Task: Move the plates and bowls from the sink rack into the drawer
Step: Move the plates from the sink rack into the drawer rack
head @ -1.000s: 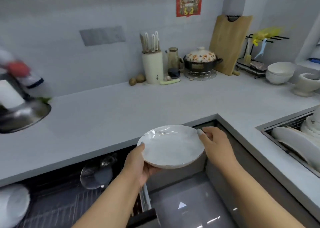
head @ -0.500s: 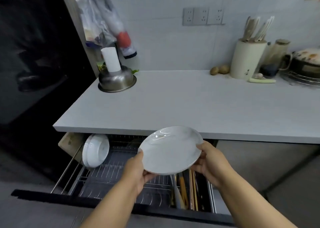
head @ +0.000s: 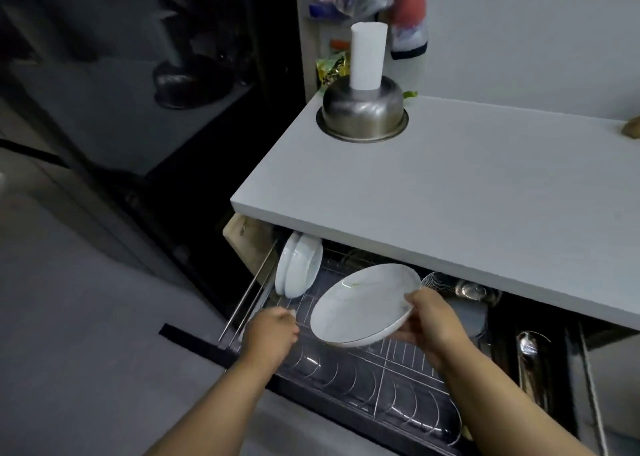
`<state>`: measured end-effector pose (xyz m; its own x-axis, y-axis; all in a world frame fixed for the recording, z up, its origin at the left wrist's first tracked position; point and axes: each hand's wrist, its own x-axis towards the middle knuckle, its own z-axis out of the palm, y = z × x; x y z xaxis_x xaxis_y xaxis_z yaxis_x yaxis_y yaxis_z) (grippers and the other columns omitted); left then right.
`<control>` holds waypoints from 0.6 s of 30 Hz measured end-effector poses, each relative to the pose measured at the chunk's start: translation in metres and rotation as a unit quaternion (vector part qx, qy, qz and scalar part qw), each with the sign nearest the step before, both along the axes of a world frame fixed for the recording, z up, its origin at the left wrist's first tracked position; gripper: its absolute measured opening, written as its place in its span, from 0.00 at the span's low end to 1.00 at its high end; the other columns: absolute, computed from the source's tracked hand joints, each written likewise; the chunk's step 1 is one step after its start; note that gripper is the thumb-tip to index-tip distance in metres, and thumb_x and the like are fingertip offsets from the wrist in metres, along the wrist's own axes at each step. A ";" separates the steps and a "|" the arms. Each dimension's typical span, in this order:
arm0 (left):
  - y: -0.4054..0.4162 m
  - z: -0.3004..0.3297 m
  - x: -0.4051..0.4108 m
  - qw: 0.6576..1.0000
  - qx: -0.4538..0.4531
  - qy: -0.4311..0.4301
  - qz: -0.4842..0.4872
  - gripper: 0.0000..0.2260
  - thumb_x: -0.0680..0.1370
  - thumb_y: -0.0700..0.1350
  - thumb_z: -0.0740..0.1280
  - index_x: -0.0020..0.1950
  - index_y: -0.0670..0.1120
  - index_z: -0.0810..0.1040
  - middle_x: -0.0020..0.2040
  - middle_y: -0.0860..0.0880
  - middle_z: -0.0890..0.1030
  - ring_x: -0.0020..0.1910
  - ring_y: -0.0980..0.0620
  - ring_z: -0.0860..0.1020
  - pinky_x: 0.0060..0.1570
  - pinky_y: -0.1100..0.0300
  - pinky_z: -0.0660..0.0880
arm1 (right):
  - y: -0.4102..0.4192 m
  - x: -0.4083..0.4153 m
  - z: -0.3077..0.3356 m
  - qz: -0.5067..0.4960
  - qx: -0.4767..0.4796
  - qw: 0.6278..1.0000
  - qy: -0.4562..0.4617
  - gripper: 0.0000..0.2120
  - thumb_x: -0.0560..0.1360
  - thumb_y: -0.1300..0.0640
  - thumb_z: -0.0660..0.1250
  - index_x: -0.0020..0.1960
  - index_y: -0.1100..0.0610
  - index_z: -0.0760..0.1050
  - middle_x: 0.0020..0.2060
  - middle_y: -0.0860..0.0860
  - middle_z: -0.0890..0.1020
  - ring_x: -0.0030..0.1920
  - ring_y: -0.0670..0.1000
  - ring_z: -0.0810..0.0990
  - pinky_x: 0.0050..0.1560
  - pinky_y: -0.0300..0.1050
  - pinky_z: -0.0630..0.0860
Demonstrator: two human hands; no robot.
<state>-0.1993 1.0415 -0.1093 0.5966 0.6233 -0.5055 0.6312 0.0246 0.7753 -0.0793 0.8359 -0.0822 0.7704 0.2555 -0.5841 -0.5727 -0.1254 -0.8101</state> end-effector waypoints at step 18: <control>0.048 -0.047 -0.021 0.858 0.402 0.116 -0.298 0.32 0.79 0.63 0.43 0.77 0.49 0.35 0.75 0.52 0.34 0.72 0.57 0.32 0.74 0.54 0.34 | 0.145 0.077 -0.100 0.122 -0.249 0.957 -0.090 0.24 0.72 0.55 0.62 0.68 0.55 0.65 0.52 0.57 0.79 0.46 0.60 0.81 0.44 0.60 0.82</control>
<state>-0.2199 1.0895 -0.1564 0.8717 0.4455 -0.2040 0.4858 -0.8399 0.2420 -0.0020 0.9811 -0.1826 0.8227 0.1659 -0.5437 -0.3337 -0.6333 -0.6982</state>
